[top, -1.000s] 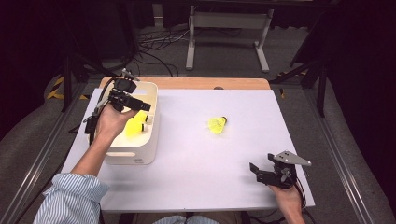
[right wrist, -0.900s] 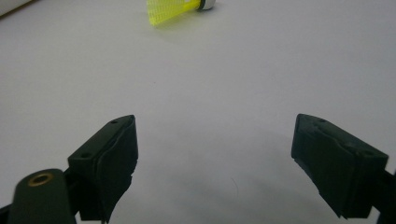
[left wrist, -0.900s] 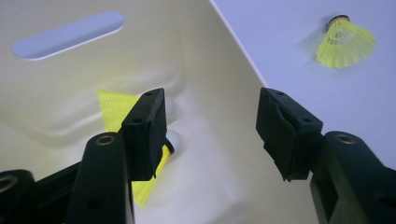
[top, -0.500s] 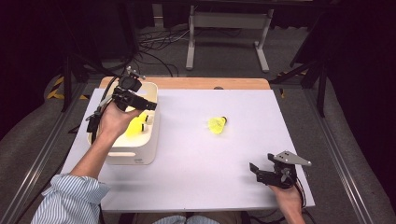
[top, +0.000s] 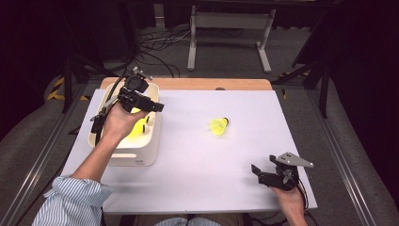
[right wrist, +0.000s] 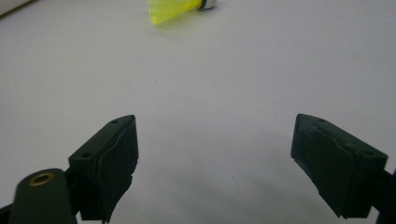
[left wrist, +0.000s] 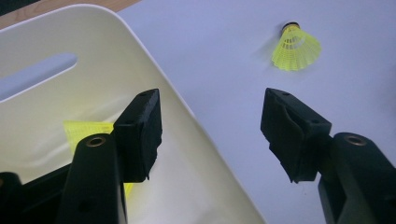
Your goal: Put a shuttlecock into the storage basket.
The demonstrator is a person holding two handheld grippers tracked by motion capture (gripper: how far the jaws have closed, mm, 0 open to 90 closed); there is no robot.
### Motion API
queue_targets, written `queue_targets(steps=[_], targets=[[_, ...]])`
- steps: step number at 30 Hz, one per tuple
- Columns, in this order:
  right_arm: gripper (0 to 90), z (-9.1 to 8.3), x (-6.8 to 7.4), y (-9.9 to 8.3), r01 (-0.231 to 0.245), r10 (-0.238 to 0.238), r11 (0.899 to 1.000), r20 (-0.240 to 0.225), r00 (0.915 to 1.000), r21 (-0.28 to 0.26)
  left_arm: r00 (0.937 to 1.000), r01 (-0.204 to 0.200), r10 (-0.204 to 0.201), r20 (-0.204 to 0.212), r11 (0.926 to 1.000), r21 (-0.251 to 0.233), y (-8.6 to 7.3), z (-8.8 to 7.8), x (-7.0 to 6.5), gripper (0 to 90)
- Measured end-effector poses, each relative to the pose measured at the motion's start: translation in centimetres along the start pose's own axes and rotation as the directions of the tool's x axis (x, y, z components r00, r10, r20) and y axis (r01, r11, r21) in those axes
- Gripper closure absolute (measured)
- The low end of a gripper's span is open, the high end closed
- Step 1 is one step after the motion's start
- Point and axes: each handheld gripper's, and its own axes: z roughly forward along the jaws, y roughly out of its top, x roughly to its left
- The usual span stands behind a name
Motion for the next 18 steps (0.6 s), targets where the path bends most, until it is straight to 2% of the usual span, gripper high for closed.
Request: queue_targets(steps=[8,9,18], targets=[[15.4,0.0,0.0,0.0,0.002,-0.002,1.000,0.000,1.0000,0.002,0.9998,-0.014,0.014,0.012,0.9998,0.011,0.4,0.6,-0.7,38.8],[15.4,0.0,0.0,0.0,0.002,-0.002,1.000,0.000,1.0000,0.002,0.9998,-0.020,0.020,0.003,0.9997,0.012,0.4,0.6,-0.8,38.7],[15.5,0.0,0.0,0.0,0.003,-0.003,1.000,-0.002,1.0000,-0.001,0.9989,-0.038,0.038,0.026,0.9992,0.012,0.9,1.3,-1.8,38.6]])
